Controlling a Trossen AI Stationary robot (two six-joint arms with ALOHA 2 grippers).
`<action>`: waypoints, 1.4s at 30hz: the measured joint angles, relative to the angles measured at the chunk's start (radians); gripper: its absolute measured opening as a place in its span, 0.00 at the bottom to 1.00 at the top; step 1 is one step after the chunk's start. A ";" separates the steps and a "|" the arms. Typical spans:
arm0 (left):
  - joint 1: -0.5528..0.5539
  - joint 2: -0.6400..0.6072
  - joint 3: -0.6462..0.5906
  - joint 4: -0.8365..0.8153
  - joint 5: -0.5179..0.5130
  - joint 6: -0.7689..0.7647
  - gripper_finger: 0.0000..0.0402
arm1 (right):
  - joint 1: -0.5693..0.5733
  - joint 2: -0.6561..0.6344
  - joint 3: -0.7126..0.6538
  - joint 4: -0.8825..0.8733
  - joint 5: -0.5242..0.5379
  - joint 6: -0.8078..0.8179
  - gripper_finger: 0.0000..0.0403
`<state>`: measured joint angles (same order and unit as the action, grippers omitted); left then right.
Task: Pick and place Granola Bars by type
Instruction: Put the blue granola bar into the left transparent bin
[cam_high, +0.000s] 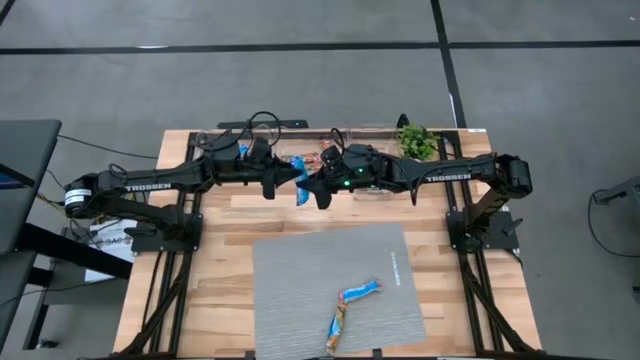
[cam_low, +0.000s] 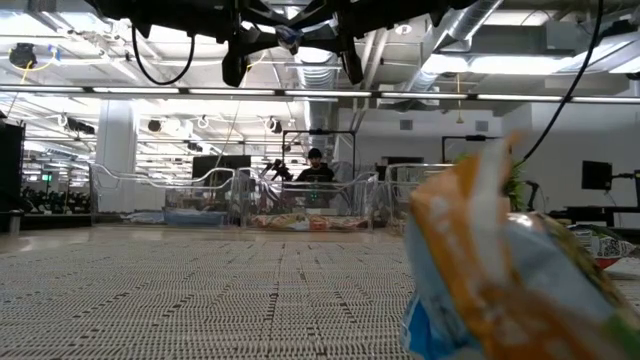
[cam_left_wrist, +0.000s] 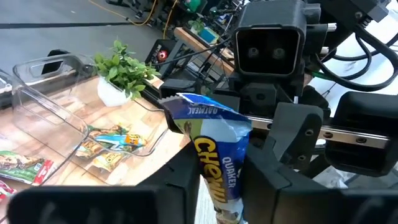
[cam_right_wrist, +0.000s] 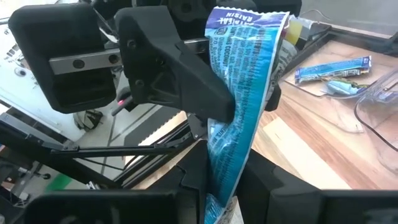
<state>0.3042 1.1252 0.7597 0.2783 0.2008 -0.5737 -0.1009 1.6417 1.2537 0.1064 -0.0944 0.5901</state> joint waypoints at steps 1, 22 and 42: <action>0.000 0.000 0.000 0.000 0.000 0.000 0.20 | 0.000 0.000 0.000 0.000 0.000 -0.008 0.14; 0.000 0.000 0.000 -0.058 -0.006 0.029 0.17 | -0.038 0.000 0.000 -0.169 0.018 0.011 0.58; 0.201 -0.137 0.000 -0.504 -0.477 0.128 0.17 | -0.052 0.000 0.000 -0.317 0.017 0.011 0.61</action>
<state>0.5057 0.9878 0.7593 -0.2259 -0.2760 -0.4460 -0.1532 1.6417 1.2537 -0.2107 -0.0773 0.6010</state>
